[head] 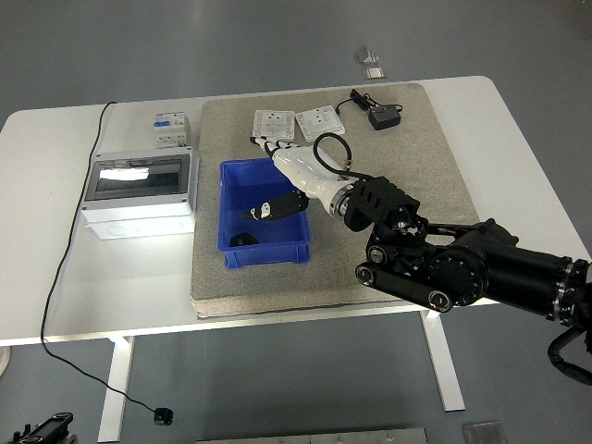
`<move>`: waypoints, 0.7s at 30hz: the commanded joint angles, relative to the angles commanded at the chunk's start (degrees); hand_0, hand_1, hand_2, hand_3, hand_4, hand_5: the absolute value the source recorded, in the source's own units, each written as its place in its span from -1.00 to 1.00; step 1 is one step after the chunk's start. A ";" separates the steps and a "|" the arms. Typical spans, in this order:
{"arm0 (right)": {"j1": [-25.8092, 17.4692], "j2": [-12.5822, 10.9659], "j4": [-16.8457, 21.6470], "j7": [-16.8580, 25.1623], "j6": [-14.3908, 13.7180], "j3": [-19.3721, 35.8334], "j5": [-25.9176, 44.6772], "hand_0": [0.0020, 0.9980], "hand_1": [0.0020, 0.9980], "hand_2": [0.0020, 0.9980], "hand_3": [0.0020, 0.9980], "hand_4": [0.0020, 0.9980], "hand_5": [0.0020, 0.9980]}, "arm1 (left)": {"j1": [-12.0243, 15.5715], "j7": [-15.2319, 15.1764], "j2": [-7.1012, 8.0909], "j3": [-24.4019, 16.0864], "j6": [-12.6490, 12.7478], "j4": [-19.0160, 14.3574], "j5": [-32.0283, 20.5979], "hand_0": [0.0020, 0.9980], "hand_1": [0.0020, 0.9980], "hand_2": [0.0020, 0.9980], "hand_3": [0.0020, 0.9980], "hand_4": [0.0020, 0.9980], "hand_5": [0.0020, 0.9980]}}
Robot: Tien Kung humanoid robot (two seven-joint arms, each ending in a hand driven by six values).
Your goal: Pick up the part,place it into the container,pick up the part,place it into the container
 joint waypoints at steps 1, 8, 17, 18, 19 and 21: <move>-1.04 -0.94 0.93 -0.08 -0.83 1.40 -0.46 0.23 0.94 1.00 1.00 1.00 0.28 | -0.06 0.00 0.00 0.00 -0.04 0.00 0.20 0.46 0.40 0.18 0.04 0.07 0.18; -12.40 -11.17 10.21 -5.06 -3.35 15.49 -7.28 0.19 0.83 0.93 1.00 0.88 0.06 | 1.38 0.00 0.26 0.86 0.16 0.18 -2.45 0.46 0.40 0.18 0.04 0.08 0.18; -27.97 -20.86 15.13 -11.67 2.47 29.77 -13.68 0.32 0.85 0.99 1.00 0.79 -0.24 | 2.33 0.00 0.10 0.44 -0.63 0.36 -2.07 0.46 0.41 0.18 0.04 0.03 0.20; -29.15 -20.73 15.24 -12.14 3.17 30.84 -14.55 0.32 0.85 0.99 1.00 0.79 -0.24 | 2.38 0.00 -0.01 0.26 -0.81 0.35 -1.60 0.46 0.41 0.18 0.04 0.03 0.20; -30.21 -20.51 15.36 -12.59 3.79 31.72 -15.26 0.32 0.85 0.99 1.00 0.79 -0.24 | 2.41 0.00 -0.11 0.13 -0.96 0.33 -1.25 0.46 0.41 0.18 0.04 0.03 0.20; -31.32 -19.93 15.28 -13.24 4.57 31.83 -15.99 0.32 0.85 0.99 1.00 0.79 -0.24 | 2.46 0.00 -0.27 0.04 -1.11 0.32 -0.93 0.46 0.41 0.18 0.04 0.03 0.20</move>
